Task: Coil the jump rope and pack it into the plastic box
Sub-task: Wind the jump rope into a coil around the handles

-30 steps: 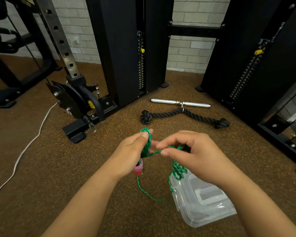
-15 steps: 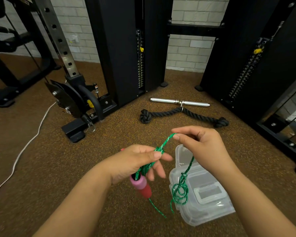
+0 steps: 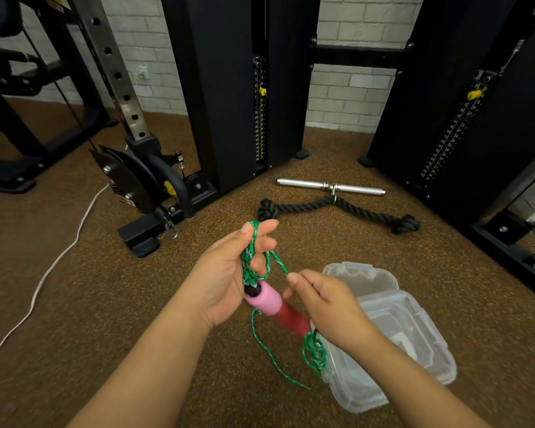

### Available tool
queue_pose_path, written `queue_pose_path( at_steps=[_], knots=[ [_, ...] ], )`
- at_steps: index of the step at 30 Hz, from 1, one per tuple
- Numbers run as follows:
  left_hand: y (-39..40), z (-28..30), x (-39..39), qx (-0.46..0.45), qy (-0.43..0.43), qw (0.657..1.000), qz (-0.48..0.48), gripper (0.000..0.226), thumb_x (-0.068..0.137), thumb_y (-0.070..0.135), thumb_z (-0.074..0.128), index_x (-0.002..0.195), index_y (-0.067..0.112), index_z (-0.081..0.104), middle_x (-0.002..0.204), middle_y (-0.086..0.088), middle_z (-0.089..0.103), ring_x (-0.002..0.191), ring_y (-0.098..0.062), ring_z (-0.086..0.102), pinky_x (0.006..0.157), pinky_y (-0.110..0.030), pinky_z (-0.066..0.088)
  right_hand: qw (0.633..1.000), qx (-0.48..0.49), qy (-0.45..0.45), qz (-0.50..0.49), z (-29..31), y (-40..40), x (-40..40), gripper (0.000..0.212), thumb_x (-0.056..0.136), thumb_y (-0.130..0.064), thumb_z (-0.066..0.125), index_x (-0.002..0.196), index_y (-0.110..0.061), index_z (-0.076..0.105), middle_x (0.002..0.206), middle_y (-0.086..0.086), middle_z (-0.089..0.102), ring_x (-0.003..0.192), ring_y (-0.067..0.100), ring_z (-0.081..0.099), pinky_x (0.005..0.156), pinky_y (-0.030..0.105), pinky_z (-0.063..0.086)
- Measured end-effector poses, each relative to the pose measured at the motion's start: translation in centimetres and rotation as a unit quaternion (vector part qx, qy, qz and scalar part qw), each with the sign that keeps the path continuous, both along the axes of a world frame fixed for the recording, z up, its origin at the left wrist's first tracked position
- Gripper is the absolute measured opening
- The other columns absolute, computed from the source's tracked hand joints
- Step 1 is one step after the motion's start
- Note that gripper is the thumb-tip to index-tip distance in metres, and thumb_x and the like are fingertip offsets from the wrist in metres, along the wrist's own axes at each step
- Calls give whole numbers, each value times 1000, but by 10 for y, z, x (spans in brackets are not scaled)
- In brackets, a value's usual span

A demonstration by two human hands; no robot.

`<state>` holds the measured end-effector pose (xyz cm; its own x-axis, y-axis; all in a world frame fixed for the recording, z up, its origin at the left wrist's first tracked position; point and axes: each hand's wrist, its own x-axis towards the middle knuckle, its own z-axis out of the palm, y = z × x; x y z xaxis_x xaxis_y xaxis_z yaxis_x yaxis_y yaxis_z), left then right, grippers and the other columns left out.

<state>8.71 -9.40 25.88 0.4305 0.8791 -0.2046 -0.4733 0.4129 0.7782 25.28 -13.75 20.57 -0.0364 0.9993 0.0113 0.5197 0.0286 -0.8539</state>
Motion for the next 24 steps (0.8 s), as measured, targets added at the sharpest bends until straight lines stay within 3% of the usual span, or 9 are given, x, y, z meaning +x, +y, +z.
queue_pose_path(
  at_steps=[6, 9, 11, 14, 16, 18, 20, 22, 24],
  knots=[
    [2, -1, 0, 1, 45, 997, 70, 31, 97, 22, 44, 115, 6, 64, 87, -4, 75, 54, -5, 52, 54, -17, 48, 1000, -9, 20, 15, -1, -1, -3, 23, 97, -17, 47, 99, -28, 67, 59, -13, 52, 56, -3, 49, 56, 15, 35],
    [5, -1, -1, 14, 50, 994, 97, 31, 99, 20, 41, 121, 9, 60, 104, -6, 74, 68, -9, 66, 72, -24, 49, 997, 13, -66, 38, 4, -6, -3, 27, 93, -39, 50, 87, -22, 71, 54, -17, 56, 54, -1, 51, 52, 16, 34],
    [7, 0, -3, 31, 60, 991, 114, 32, 99, 18, 39, 126, 11, 55, 112, -6, 72, 89, -14, 71, 84, -30, 48, 985, 35, -153, 73, 5, -12, -6, 42, 90, -55, 41, 84, -22, 65, 63, -10, 60, 63, 5, 56, 61, 32, 45],
    [9, -1, -5, 70, 162, 980, 95, 37, 101, 25, 33, 134, 18, 49, 117, 0, 70, 105, -14, 67, 99, -37, 44, 969, 80, -190, 137, 13, -19, -14, 33, 92, -52, 36, 84, -25, 53, 72, -12, 50, 76, 13, 56, 68, 39, 46],
    [8, -8, -7, 99, 263, 959, 51, 41, 99, 43, 30, 134, 31, 47, 117, 10, 69, 110, -10, 64, 104, -43, 40, 967, 101, -165, 168, 26, -20, -18, 24, 93, -48, 39, 86, -29, 51, 74, -13, 48, 76, 12, 54, 68, 39, 47],
    [5, -13, -10, 138, 342, 929, -6, 47, 91, 61, 26, 128, 44, 49, 115, 20, 68, 111, -7, 62, 101, -47, 41, 971, 112, -120, 173, 42, -19, -18, 20, 94, -43, 44, 88, -28, 57, 77, -13, 55, 77, 7, 56, 70, 34, 48],
    [2, -12, -12, 163, 386, 906, -51, 50, 91, 65, 22, 125, 45, 53, 110, 23, 69, 108, -4, 62, 93, -39, 45, 978, 118, -79, 152, 56, -16, -12, 21, 95, -38, 47, 91, -27, 65, 84, -14, 65, 85, 3, 60, 74, 26, 47],
    [-1, -6, -12, 155, 400, 900, -83, 53, 94, 60, 21, 118, 36, 62, 100, 17, 73, 98, 0, 65, 81, -25, 45, 986, 111, -45, 119, 64, -11, -4, 23, 95, -34, 49, 88, -26, 68, 83, -18, 69, 87, -2, 62, 73, 18, 46],
    [-4, 0, -10, 157, 393, 898, -122, 60, 95, 56, 22, 102, 21, 71, 87, 2, 76, 83, -8, 69, 76, -22, 48, 992, 100, -12, 75, 66, -8, 3, 22, 94, -31, 51, 80, -27, 68, 72, -24, 66, 73, -7, 59, 64, 10, 40]
  ],
)
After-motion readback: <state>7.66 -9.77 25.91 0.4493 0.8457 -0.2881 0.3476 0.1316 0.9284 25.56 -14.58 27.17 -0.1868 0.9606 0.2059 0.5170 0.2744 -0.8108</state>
